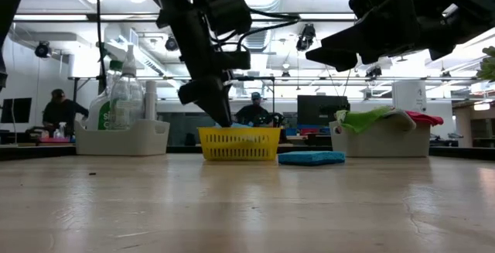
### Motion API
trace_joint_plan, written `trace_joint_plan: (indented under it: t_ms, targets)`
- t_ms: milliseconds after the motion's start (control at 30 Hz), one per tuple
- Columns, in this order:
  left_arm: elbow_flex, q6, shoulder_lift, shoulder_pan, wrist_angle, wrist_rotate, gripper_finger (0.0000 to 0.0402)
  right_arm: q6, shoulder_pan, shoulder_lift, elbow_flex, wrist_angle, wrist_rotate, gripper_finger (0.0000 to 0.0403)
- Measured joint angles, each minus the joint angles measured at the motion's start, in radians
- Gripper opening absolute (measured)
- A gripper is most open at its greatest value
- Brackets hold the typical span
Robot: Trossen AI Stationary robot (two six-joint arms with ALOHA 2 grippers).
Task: Pick & Place Kitchen Items
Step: Put the blue sponge into the yellow bin
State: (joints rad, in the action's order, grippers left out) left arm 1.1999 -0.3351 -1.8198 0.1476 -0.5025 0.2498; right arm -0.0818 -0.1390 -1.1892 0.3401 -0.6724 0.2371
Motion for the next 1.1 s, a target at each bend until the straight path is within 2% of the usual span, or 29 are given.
trace_joint_plan:
  t_ms: [200, 367, 533, 767, 1000, 1100]
  targets:
    - [0.042, -0.002, 0.006, 0.0, -0.024, 0.001, 0.0223, 0.0, 0.0, 0.0, 0.0, 0.0, 0.0, 0.0325]
    - [0.057, -0.005, 0.037, -0.002, 0.014, -0.035, 0.0269, 0.012, 0.0, 0.0, 0.0, 0.012, 0.0, 0.0325]
    - [-0.022, 0.008, 0.094, -0.003, 0.191, -0.219, 0.0268, 0.026, 0.0, 0.0, 0.005, 0.122, -0.009, 0.0325]
    - [-0.265, 0.072, 0.23, -0.004, 0.613, -0.42, 0.0228, 0.022, 0.0, -0.022, 0.052, 0.287, -0.013, 0.0325]
    - [-0.528, 0.153, 0.442, -0.004, 0.952, -0.441, 0.0202, -0.023, 0.001, -0.176, 0.163, 0.464, -0.016, 0.0325]
    - [-0.616, 0.176, 0.527, -0.004, 1.038, -0.416, 0.0201, -0.052, 0.002, -0.26, 0.224, 0.52, -0.016, 0.0325]
